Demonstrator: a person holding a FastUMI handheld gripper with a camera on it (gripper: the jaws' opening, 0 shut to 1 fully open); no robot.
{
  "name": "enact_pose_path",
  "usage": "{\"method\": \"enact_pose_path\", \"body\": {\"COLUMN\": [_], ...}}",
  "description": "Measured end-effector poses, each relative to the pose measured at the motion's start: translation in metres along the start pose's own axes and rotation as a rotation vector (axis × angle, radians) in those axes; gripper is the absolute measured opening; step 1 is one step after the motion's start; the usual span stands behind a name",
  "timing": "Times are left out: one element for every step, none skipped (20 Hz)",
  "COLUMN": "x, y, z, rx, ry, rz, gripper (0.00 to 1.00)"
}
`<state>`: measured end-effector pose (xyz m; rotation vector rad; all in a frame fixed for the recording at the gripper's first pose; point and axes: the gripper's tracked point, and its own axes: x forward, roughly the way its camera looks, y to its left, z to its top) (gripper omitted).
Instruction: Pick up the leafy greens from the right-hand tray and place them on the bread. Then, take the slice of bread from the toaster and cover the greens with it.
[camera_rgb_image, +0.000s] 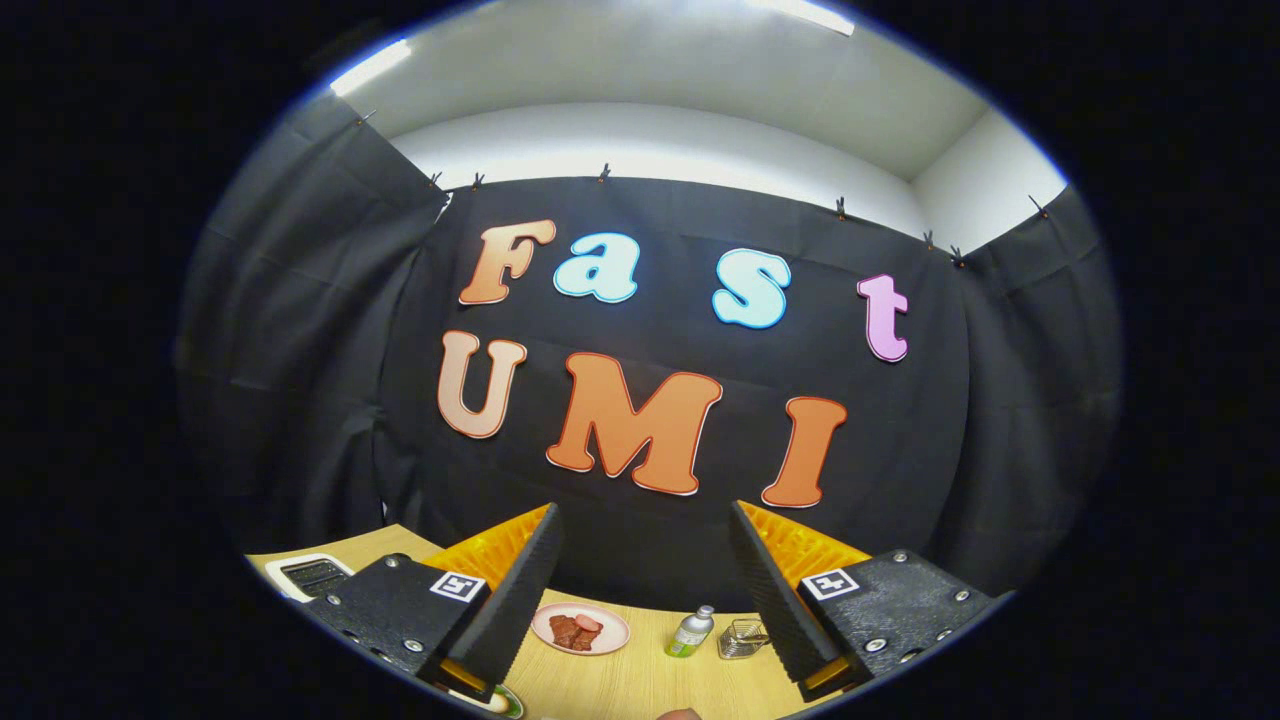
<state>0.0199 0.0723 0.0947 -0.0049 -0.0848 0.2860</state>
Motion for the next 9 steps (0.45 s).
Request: {"method": "enact_pose_path", "body": {"x": [0.0004, -0.0006, -0.0001, 0.0010, 0.0006, -0.0003, -0.0004, -0.0010, -0.0012], "y": [0.0005, -0.0005, -0.0019, -0.0007, 0.0001, -0.0006, -0.0006, -0.0014, -0.0030], "z": [0.0004, 0.0007, 0.0026, 0.0032, 0.0025, 0.0026, 0.0014, 0.0014, 0.0019], "rx": [-0.002, -0.004, -0.003, 0.001, 0.004, 0.006, 0.010, 0.010, 0.007], "ry": [0.000, 0.001, 0.000, 0.002, 0.001, 0.000, -0.001, -0.002, -0.004], "rz": [-0.002, -0.004, -0.008, -0.006, -0.006, -0.010, -0.011, -0.012, -0.014], "gripper": [0.99, 0.99, 0.99, 0.99, 0.99, 0.99, 0.99, 0.99, 0.99]}}
